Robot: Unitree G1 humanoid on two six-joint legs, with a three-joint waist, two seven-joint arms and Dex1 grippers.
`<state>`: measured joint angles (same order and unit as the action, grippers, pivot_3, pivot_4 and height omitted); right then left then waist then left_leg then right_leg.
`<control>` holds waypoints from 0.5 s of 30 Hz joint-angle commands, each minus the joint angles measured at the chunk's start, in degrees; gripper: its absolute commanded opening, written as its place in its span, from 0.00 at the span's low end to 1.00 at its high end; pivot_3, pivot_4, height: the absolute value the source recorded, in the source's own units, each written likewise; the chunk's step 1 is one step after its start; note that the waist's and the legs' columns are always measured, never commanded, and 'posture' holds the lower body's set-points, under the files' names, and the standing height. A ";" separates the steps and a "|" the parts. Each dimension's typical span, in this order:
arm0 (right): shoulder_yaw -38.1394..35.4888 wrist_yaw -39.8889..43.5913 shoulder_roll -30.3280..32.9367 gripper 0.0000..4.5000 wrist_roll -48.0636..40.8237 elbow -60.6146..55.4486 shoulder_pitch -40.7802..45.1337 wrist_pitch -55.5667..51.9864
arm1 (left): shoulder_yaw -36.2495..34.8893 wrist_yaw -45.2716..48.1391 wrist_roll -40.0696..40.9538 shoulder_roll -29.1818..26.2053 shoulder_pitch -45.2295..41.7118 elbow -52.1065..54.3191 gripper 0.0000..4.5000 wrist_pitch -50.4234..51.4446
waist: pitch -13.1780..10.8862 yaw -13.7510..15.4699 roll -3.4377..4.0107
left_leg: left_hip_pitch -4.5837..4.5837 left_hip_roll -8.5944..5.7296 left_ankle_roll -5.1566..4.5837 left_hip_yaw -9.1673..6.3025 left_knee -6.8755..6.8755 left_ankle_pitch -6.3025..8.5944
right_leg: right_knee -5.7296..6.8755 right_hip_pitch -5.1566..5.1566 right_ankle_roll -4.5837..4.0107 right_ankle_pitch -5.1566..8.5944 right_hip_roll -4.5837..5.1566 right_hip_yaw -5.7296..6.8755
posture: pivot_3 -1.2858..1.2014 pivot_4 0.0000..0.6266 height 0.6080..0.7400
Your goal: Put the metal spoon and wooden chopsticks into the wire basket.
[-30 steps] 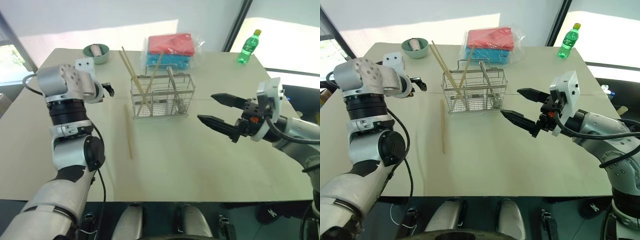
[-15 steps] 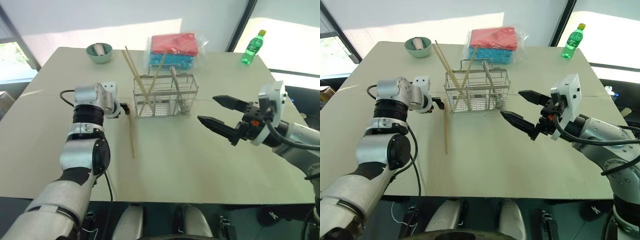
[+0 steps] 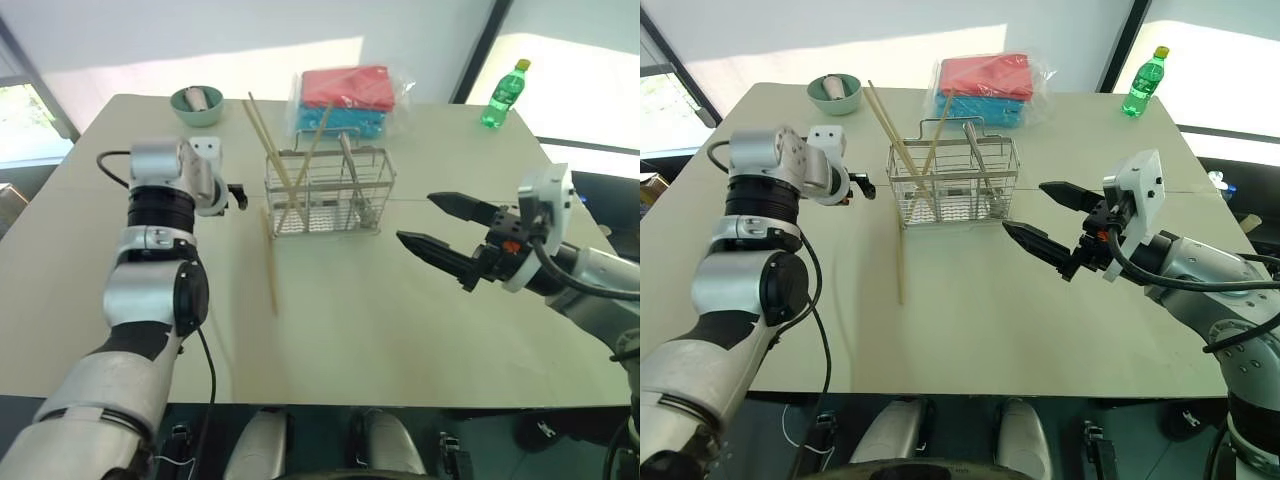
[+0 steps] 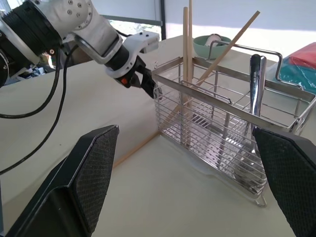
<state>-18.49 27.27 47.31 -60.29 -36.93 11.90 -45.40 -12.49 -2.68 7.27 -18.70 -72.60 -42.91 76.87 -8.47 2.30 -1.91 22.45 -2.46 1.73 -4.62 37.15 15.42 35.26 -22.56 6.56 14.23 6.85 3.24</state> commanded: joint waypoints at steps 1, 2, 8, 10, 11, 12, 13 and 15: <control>-1.61 0.20 0.50 1.00 -0.23 -0.62 0.95 0.90 | -1.99 0.30 1.24 1.20 -2.33 2.25 0.99 1.44 | 0.00 -0.01 0.00 | 0.00 0.00 0.00 0.00 0.00 0.00 | 0.00 0.00 0.00 0.00 0.00 0.00 | 0.52 0.24 0.45; -1.60 0.26 0.56 1.00 -0.27 -0.47 1.12 0.86 | -2.21 0.39 1.39 1.59 -2.36 2.31 0.99 1.58 | 0.00 -0.02 0.00 | 0.00 -0.01 0.00 0.00 0.00 0.00 | 0.00 0.00 0.00 0.00 0.00 0.00 | 0.52 0.24 0.45; -1.19 0.73 0.89 1.00 -0.42 0.30 2.53 0.44 | -3.38 1.77 2.70 4.26 -0.16 0.72 0.99 1.92 | 0.00 -0.12 0.00 | 0.00 0.00 0.00 0.00 0.00 0.00 | 0.01 -0.01 0.00 0.00 0.00 0.00 | 0.52 0.24 0.45; -1.25 1.00 1.16 1.00 -0.43 0.47 2.62 0.30 | -3.69 2.48 3.06 4.49 0.34 -0.12 0.99 1.33 | 0.00 -0.11 0.00 | -0.01 0.01 0.00 0.00 -0.01 0.00 | 0.02 -0.02 0.00 0.00 -0.01 0.00 | 0.52 0.24 0.45; -1.32 1.08 1.31 1.00 -0.49 0.53 2.66 0.25 | -3.64 2.67 2.99 4.46 0.68 -0.72 0.99 0.72 | 0.00 -0.09 0.00 | -0.01 0.01 0.00 0.00 -0.01 0.00 | 0.03 -0.02 0.00 0.00 -0.01 0.00 | 0.52 0.24 0.45; -1.36 1.06 1.41 1.00 -0.61 0.55 2.75 0.16 | -3.85 2.57 2.91 4.37 0.94 -1.47 0.99 0.26 | 0.00 -0.01 0.00 | -0.01 0.01 0.00 0.01 0.00 0.00 | 0.02 -0.02 0.00 0.00 -0.01 0.00 | 0.52 0.24 0.45; -1.36 0.94 1.49 1.00 -0.78 0.52 2.94 0.00 | -3.76 2.81 2.83 4.16 1.27 -2.32 0.99 -0.25 | 0.00 0.00 0.00 | -0.01 0.00 0.00 0.00 0.01 0.00 | 0.02 0.01 0.00 0.00 0.00 0.00 | 0.52 0.24 0.45; -1.47 0.84 1.64 1.00 -1.04 0.49 3.17 -0.28 | -3.54 3.31 2.72 3.96 1.71 -3.58 0.99 -1.20 | 0.00 -0.07 0.00 | -0.01 -0.01 0.00 0.01 0.01 0.00 | 0.01 0.01 0.00 0.00 0.00 0.00 | 0.52 0.24 0.45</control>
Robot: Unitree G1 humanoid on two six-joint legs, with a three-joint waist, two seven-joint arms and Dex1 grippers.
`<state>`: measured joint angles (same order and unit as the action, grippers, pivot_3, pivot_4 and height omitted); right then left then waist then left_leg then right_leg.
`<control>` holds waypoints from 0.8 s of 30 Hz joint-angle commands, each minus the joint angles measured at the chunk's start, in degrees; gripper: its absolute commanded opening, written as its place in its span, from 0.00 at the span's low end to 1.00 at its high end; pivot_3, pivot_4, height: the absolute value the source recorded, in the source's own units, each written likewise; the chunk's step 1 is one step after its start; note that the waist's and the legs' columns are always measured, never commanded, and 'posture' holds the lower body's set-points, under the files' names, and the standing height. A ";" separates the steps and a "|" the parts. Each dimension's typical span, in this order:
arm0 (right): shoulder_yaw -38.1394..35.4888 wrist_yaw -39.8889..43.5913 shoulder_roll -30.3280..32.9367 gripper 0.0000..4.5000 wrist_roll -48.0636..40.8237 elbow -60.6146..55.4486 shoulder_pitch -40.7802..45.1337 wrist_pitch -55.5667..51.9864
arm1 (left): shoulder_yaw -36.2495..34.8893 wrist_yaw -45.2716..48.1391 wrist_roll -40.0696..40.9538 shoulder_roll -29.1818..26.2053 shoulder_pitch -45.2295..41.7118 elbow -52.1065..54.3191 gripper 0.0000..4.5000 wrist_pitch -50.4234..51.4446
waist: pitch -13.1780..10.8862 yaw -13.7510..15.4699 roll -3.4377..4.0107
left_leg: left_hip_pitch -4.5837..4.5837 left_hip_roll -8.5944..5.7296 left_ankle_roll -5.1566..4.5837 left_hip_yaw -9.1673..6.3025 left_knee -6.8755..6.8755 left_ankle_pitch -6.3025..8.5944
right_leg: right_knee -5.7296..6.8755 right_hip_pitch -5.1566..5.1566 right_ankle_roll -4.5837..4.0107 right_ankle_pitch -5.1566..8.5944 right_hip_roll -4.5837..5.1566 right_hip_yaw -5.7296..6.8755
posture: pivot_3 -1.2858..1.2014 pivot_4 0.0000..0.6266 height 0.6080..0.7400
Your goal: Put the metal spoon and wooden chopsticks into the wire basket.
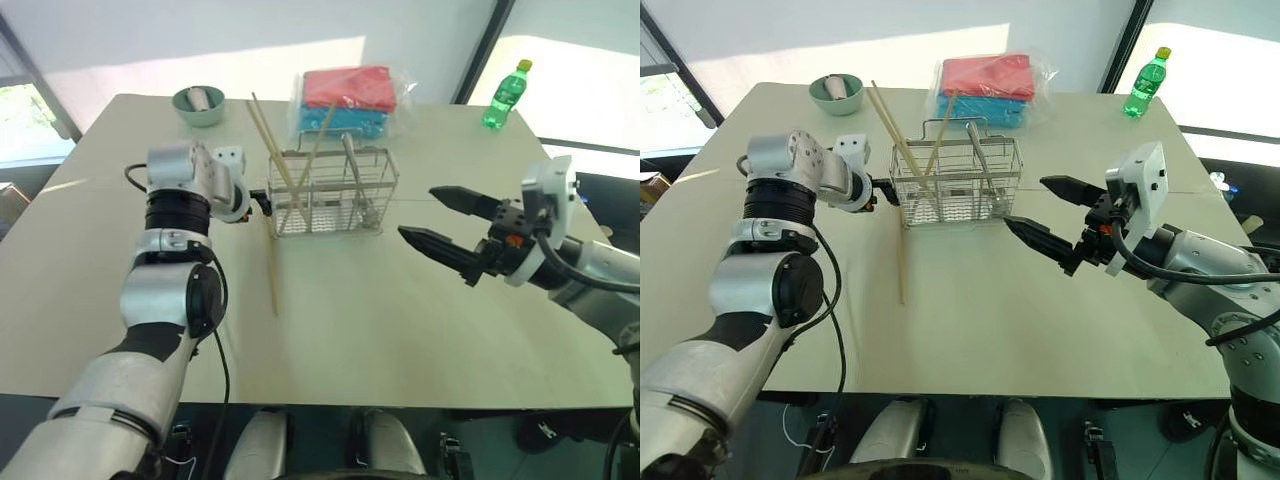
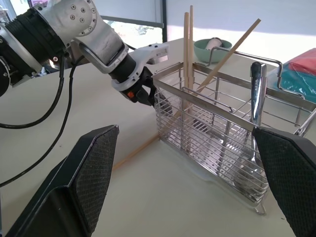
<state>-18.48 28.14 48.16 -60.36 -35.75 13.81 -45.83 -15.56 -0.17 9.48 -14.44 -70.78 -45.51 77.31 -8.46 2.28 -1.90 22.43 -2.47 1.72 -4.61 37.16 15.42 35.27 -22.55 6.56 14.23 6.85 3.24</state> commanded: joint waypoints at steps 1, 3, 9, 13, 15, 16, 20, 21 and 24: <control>-1.55 -0.04 0.91 1.00 -1.10 -0.70 1.37 0.04 | -0.72 0.63 0.46 -0.33 -0.03 -1.71 0.99 -2.10 | 0.00 -0.05 0.00 | 0.00 0.00 0.00 0.00 0.00 0.00 | 0.00 -0.01 0.00 0.00 0.00 0.00 | 0.52 0.24 0.45; -1.57 -0.13 1.05 1.00 -1.29 -0.70 1.57 -0.11 | -1.00 0.54 0.51 -0.38 -0.08 -2.93 0.99 -2.86 | 0.01 -0.02 0.01 | 0.01 0.01 0.00 -0.01 -0.01 0.00 | 0.01 -0.03 0.00 0.00 0.00 0.00 | 0.52 0.24 0.45; -1.82 -0.73 1.26 1.00 -2.11 -0.74 2.02 -0.59 | -0.94 1.50 0.42 -0.39 -0.04 -7.64 0.99 -8.00 | 0.07 0.02 0.08 | -0.07 0.01 0.00 -0.01 0.01 0.00 | 0.05 0.05 0.00 0.00 0.01 0.00 | 0.52 0.24 0.45; -1.93 -1.02 1.18 1.00 -2.28 -0.90 1.91 -0.74 | -1.02 1.61 0.44 -0.57 -0.09 -10.08 0.99 -9.12 | 0.12 0.01 0.16 | -0.12 0.01 0.00 -0.01 0.02 0.00 | 0.07 0.10 0.00 0.00 0.01 0.00 | 0.52 0.24 0.45; -1.98 -1.14 1.09 1.00 -2.32 -0.90 1.95 -0.77 | -1.16 1.57 0.43 -0.74 -0.22 -11.44 0.99 -9.69 | 0.16 0.01 0.22 | -0.14 0.01 -0.01 -0.01 0.02 0.00 | 0.07 0.12 0.00 0.00 0.01 0.00 | 0.52 0.24 0.45; -1.95 -1.18 1.07 1.00 -2.32 -0.87 1.98 -0.75 | -1.23 1.49 0.36 -0.82 -0.36 -12.18 0.99 -10.26 | 0.17 0.00 0.24 | -0.14 0.01 -0.01 0.00 0.02 0.00 | 0.07 0.12 0.00 0.00 0.01 0.00 | 0.52 0.24 0.45; -1.96 -1.50 0.92 1.00 -2.35 -0.70 2.11 -0.56 | -0.65 0.89 -0.32 -0.99 -1.46 -14.38 0.68 -11.57 | 0.20 0.02 0.29 | -0.15 0.01 -0.01 0.00 0.02 0.00 | 0.08 0.12 0.00 0.00 0.01 0.00 | 0.52 0.24 0.45; -1.99 -1.57 0.90 1.00 -2.40 -0.73 2.09 -0.54 | -0.52 0.93 -0.35 -1.05 -1.66 -14.73 0.57 -11.78 | 0.20 0.08 0.29 | -0.15 0.01 -0.01 0.00 0.02 0.00 | 0.08 0.12 0.00 0.00 0.01 0.00 | 0.52 0.24 0.45; -2.05 -1.72 0.84 1.00 -2.49 -0.87 1.96 -0.50 | -0.31 0.54 -0.55 -1.35 -2.15 -15.52 0.22 -12.19 | 0.20 0.15 0.29 | -0.12 -0.03 -0.01 -0.02 0.03 0.00 | 0.07 0.14 0.00 0.00 0.02 0.01 | 0.52 0.24 0.45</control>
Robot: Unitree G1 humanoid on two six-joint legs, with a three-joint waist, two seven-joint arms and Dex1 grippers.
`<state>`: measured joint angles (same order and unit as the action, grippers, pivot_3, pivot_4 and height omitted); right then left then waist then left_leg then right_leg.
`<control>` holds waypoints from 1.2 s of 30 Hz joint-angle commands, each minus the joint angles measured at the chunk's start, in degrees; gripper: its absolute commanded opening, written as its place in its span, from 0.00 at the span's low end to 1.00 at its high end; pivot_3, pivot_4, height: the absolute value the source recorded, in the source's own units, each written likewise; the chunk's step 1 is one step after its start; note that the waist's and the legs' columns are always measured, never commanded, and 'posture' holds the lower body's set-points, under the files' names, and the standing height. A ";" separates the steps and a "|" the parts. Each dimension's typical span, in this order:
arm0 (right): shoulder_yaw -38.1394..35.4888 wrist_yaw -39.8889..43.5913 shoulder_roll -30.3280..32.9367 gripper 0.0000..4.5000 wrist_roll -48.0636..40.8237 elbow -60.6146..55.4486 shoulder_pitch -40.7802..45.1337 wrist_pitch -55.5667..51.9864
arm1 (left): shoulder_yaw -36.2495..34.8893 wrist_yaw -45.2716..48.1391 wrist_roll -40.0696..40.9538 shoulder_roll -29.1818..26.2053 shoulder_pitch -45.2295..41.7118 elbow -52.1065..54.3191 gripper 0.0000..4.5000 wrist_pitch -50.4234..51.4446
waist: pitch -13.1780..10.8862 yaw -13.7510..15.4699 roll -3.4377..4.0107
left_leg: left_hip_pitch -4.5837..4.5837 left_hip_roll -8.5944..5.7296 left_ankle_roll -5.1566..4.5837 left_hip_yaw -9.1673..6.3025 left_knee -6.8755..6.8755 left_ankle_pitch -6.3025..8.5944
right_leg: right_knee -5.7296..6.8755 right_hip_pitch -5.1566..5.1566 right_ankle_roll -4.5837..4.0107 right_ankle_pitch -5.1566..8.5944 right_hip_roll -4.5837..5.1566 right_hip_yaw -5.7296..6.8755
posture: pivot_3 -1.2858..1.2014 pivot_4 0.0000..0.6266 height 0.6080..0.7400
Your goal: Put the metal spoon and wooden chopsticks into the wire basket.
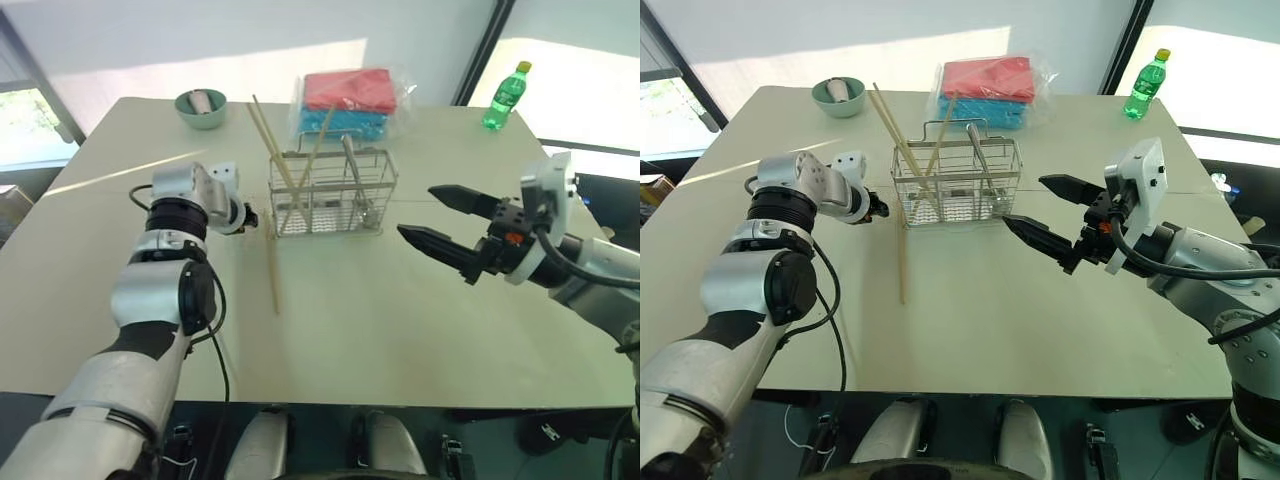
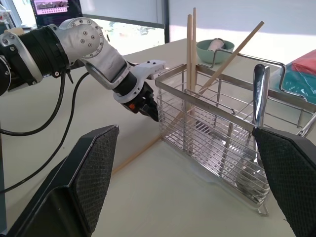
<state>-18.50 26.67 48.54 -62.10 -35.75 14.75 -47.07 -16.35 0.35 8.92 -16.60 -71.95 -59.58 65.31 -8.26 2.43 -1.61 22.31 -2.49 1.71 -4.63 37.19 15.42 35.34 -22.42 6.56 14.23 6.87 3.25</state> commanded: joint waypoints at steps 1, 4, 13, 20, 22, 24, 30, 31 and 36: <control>-1.97 -0.29 0.41 1.00 -0.68 -0.86 0.99 0.79 | 0.58 -0.07 -0.08 0.59 -1.14 -1.62 0.09 -0.23 | 0.00 0.00 0.00 | 0.02 -0.01 0.00 -0.01 0.01 0.00 | -0.01 -0.01 0.00 0.00 0.00 0.00 | 0.52 0.24 0.45; -1.86 -0.40 0.28 1.00 -0.64 -0.81 0.97 0.89 | 0.74 -0.26 -0.27 -0.07 -1.52 -1.96 0.00 -0.23 | -0.01 -0.05 -0.01 | 0.05 -0.02 -0.03 -0.01 0.00 0.02 | -0.03 -0.02 0.00 0.00 0.01 0.01 | 0.52 0.24 0.45; -0.90 -0.09 -0.33 1.00 0.39 -0.32 1.14 1.37 | 1.72 0.05 -0.98 -3.22 -2.21 -0.03 0.00 3.14 | -0.02 -0.41 -0.03 | 0.06 0.00 -0.05 0.02 -0.02 0.03 | -0.03 -0.09 0.00 0.00 0.00 0.00 | 0.52 0.24 0.45; -0.37 1.24 -0.24 1.00 0.97 0.90 1.96 1.32 | 4.68 2.36 -1.52 -8.02 -1.71 6.22 0.18 10.33 | -0.08 -0.63 -0.09 | 0.08 0.04 -0.05 0.04 -0.04 0.03 | -0.01 -0.16 0.00 0.00 -0.03 0.00 | 0.52 0.24 0.45; -0.17 1.61 -0.31 1.00 1.19 1.27 2.25 1.28 | 5.10 2.89 -1.20 -8.73 -1.37 8.55 0.39 12.67 | -0.08 -0.51 -0.09 | 0.09 0.04 -0.05 0.04 -0.04 0.03 | -0.01 -0.16 0.00 0.00 -0.03 0.00 | 0.52 0.24 0.45; 0.37 2.47 -0.29 1.00 1.70 2.12 2.85 1.28 | 3.92 2.70 -0.54 -9.80 -1.58 14.36 0.61 20.09 | -0.11 -0.29 -0.14 | 0.10 0.04 -0.04 0.02 -0.04 0.03 | -0.02 -0.15 0.00 0.00 -0.03 0.00 | 0.52 0.24 0.45; 1.38 4.80 0.12 1.00 2.92 3.79 4.12 1.18 | 5.80 1.78 6.68 -10.31 -1.71 21.50 0.61 27.19 | -0.13 -0.28 -0.17 | 0.11 0.02 -0.04 -0.01 -0.04 0.03 | -0.03 -0.15 0.00 0.00 -0.02 -0.01 | 0.52 0.24 0.45; 1.50 5.03 0.11 1.00 3.02 4.06 4.42 1.10 | 6.59 1.03 9.31 -10.38 -1.74 21.54 0.61 27.19 | -0.13 -0.33 -0.16 | 0.11 0.02 -0.04 -0.01 -0.04 0.03 | -0.03 -0.15 0.00 0.00 -0.02 -0.01 | 0.52 0.24 0.45; 2.10 5.86 -0.11 1.00 3.59 4.70 5.51 0.73 | 11.87 -7.00 28.15 -10.97 -2.34 17.99 0.61 27.19 | -0.13 -0.33 -0.16 | 0.11 0.04 -0.02 -0.02 -0.04 0.02 | -0.01 -0.18 0.00 0.00 -0.01 -0.03 | 0.52 0.24 0.45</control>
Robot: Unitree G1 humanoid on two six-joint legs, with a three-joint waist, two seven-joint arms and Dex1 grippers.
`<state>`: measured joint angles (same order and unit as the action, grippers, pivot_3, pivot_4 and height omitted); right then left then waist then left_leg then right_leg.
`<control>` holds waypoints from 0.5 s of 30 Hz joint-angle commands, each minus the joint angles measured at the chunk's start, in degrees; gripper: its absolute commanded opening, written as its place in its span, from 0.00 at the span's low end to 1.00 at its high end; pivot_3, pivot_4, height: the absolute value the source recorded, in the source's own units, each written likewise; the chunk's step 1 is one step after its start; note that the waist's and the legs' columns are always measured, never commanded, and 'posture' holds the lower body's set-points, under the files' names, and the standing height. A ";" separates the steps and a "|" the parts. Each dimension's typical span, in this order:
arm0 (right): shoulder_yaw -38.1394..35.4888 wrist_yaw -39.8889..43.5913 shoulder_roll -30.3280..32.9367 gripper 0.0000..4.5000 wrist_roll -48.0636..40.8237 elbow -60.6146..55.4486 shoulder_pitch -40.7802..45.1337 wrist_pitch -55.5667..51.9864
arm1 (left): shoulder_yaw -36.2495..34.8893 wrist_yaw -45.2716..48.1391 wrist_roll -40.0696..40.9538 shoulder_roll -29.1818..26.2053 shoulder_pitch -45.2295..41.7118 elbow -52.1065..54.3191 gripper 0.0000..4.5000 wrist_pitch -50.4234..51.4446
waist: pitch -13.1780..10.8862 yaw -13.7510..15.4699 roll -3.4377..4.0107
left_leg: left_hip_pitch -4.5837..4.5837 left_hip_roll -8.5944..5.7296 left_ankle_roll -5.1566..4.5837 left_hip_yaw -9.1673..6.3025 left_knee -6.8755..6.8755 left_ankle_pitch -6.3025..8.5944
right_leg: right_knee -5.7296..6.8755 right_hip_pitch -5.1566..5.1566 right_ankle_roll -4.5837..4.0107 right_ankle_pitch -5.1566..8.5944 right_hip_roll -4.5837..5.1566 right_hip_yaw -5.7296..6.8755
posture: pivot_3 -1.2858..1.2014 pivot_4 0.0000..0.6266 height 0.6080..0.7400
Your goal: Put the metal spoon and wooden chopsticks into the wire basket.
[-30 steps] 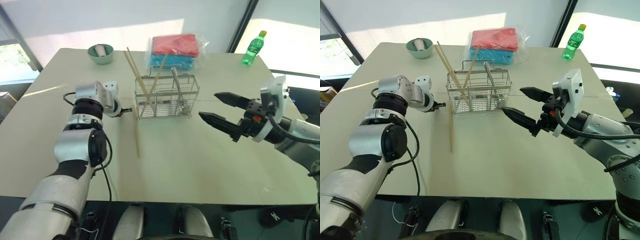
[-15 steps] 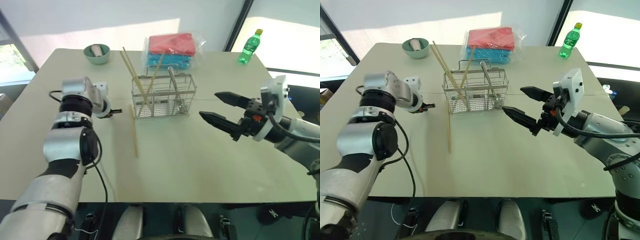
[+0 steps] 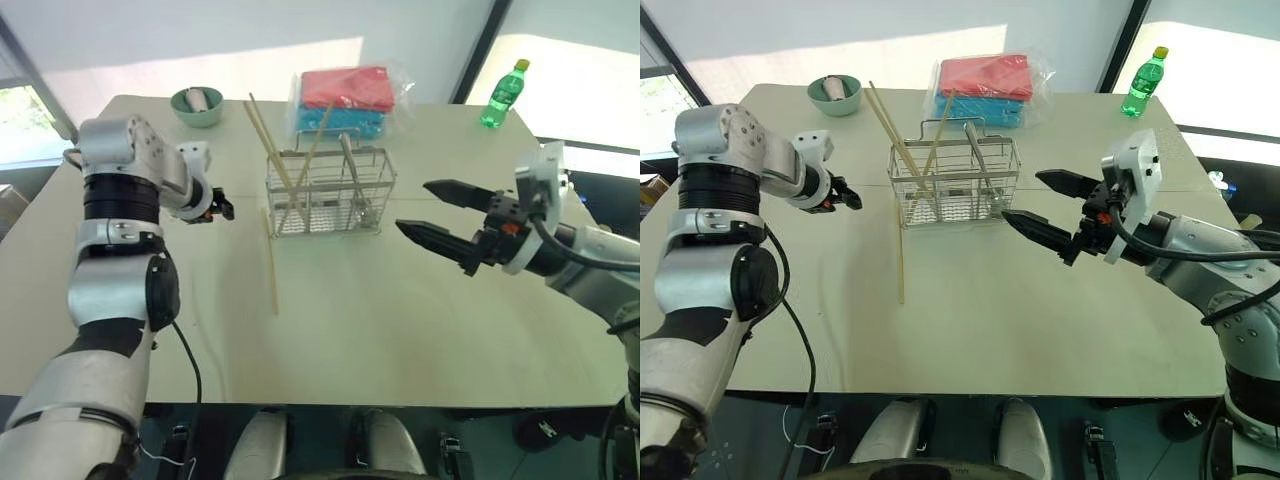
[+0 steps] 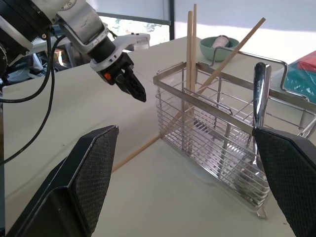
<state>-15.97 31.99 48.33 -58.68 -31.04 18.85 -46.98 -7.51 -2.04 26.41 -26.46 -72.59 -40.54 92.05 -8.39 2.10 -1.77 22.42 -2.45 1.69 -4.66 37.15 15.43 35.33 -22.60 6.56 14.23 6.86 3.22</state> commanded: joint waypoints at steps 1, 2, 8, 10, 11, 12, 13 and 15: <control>-0.48 0.58 0.12 1.00 0.11 -0.06 1.45 0.52 | 4.35 -7.08 15.07 -1.62 -1.34 -0.79 0.61 0.45 | 0.00 0.00 0.00 | 0.00 0.00 0.00 0.01 0.00 0.00 | 0.00 -0.01 0.00 0.00 0.00 -0.01 | 0.52 0.24 0.45; -0.58 0.63 0.17 1.00 0.04 -0.12 1.44 0.42 | 5.85 -9.60 19.65 -2.42 -0.72 -0.07 0.61 0.45 | -0.01 0.00 -0.01 | 0.01 0.00 0.00 0.00 0.00 0.00 | 0.00 -0.02 0.00 0.00 0.01 -0.02 | 0.52 0.24 0.45; -1.68 0.49 0.42 1.00 -0.44 -0.65 0.65 -0.11 | 11.40 -23.79 41.17 -7.37 4.93 5.90 0.61 0.45 | -0.01 -0.53 0.04 | 0.01 0.01 0.01 0.02 -0.02 0.00 | 0.01 -0.08 -0.01 0.00 0.15 -0.12 | 0.52 0.24 0.45; -1.78 0.05 0.20 1.00 -0.35 -1.13 0.23 -0.12 | 8.51 -27.90 41.42 -6.68 5.23 4.92 0.61 0.45 | -0.01 -0.36 0.02 | 0.01 0.00 0.02 0.01 -0.01 -0.01 | 0.02 -0.07 -0.02 -0.01 0.15 -0.13 | 0.52 0.24 0.45; -1.93 -0.21 0.10 1.00 -0.50 -1.39 0.01 -0.15 | 7.15 -29.49 41.38 -6.11 5.08 3.93 0.61 0.45 | -0.01 -0.19 0.02 | 0.01 0.00 0.03 0.01 0.01 -0.01 | 0.02 -0.06 -0.03 -0.01 0.13 -0.11 | 0.52 0.24 0.45; -2.17 -0.46 0.05 1.00 -0.81 -1.62 -0.16 -0.23 | 5.87 -30.66 41.01 -5.34 4.82 2.94 0.61 0.45 | -0.01 0.06 0.01 | 0.01 -0.02 0.03 0.01 0.02 -0.01 | 0.03 -0.06 -0.03 -0.01 0.10 -0.10 | 0.52 0.24 0.45; -2.40 -0.58 0.10 1.00 -1.06 -1.79 -0.35 -0.27 | 4.83 -31.61 40.73 -4.58 4.62 2.33 0.61 0.45 | 0.00 0.16 0.01 | 0.02 -0.03 0.03 0.01 0.04 -0.01 | 0.02 -0.05 -0.03 -0.01 0.04 -0.10 | 0.52 0.24 0.45; -2.74 -0.44 0.37 1.00 -1.19 -1.96 -0.63 -0.22 | 3.91 -32.67 40.52 -3.40 4.63 2.61 0.61 0.45 | 0.01 0.24 -0.01 | 0.01 -0.08 0.02 0.00 0.04 -0.01 | 0.02 -0.03 -0.03 -0.01 0.05 -0.10 | 0.52 0.24 0.45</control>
<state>-16.43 31.65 48.33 -58.90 -31.43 18.16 -47.56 -1.78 -33.44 66.82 -30.52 -66.20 -38.61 92.06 -8.38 2.34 -1.79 22.43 -2.55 1.72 -4.65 37.21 15.42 35.35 -22.61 6.53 14.22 6.92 3.12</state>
